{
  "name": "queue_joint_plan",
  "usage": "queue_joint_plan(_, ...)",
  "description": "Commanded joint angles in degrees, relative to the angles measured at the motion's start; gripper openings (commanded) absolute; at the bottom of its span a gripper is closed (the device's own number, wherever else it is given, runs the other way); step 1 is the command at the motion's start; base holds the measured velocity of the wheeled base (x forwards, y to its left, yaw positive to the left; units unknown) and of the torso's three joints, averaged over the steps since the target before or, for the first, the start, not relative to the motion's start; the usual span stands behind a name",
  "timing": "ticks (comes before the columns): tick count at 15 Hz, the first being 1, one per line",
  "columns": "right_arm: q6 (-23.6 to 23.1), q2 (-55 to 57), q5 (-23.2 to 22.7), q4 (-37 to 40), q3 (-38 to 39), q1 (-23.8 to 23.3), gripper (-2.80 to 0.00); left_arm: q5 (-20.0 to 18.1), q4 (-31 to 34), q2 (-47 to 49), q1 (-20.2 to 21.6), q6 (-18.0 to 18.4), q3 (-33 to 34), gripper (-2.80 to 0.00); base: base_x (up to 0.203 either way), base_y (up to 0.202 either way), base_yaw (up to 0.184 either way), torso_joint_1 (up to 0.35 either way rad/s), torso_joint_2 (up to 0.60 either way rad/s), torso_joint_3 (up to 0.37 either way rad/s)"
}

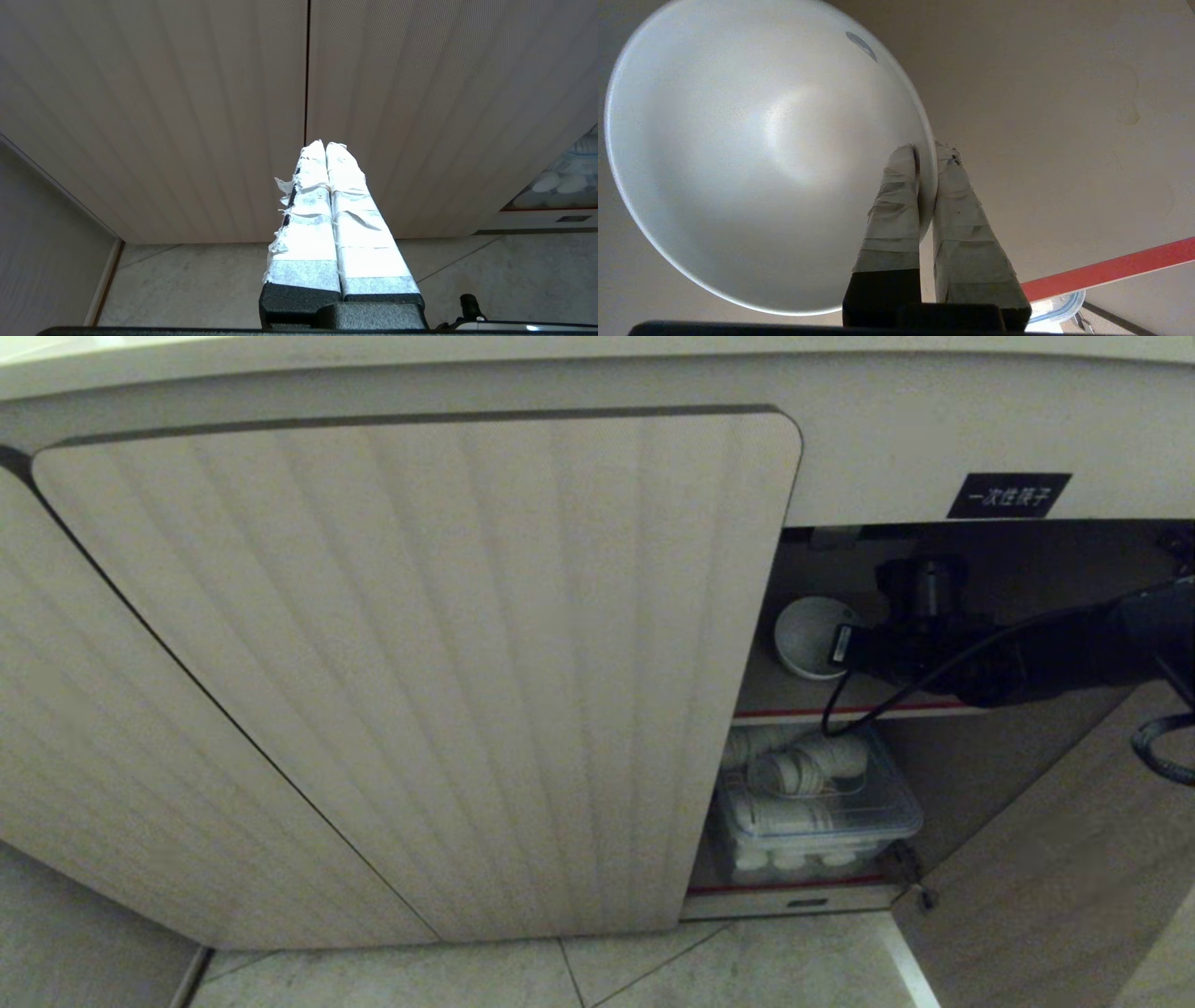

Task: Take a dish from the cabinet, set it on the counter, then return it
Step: Take the bowl from the cabinet

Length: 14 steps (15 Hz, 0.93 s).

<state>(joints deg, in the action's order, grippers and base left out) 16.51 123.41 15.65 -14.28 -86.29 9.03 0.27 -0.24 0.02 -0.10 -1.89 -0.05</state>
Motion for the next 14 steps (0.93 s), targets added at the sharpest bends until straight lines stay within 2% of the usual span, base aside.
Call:
queue_joint_plan(1, 0.12, -0.18, 0.08, -0.14, 0.09, 0.02, -2.8, 0.0, -0.02, -0.02, 0.01, -0.04, 0.05, -2.8, 0.0, 0.0, 0.0, 0.0, 0.0, 0.0)
queue_joint_plan(3, 2.11, -0.36, 0.11, -0.14, 0.04, 0.23, -2.8, 0.0, -0.02, -0.02, 0.01, -0.04, 0.03, -2.8, 0.0, 0.0, 0.0, 0.0, 0.0, 0.0)
queue_joint_plan(5, 6.31, -0.97, 0.33, 0.03, 0.54, 0.63, -2.8, 0.0, -0.02, -0.02, 0.01, -0.04, -0.02, -2.8, 0.0, 0.0, 0.0, 0.0, 0.0, 0.0)
queue_joint_plan(9, 8.1, -1.94, 0.61, -0.14, 2.18, 0.63, -2.8, 0.08, -0.02, -0.02, 0.01, -0.04, 0.05, -2.8, 0.0, 0.0, 0.0, 0.0, 0.0, 0.0)
queue_joint_plan(14, 14.08, -2.74, 3.35, -0.95, 3.84, 1.54, -2.8, 0.0, -0.02, -0.02, 0.01, -0.04, 0.05, -2.8, 0.0, 0.0, 0.0, 0.0, 0.0, 0.0)
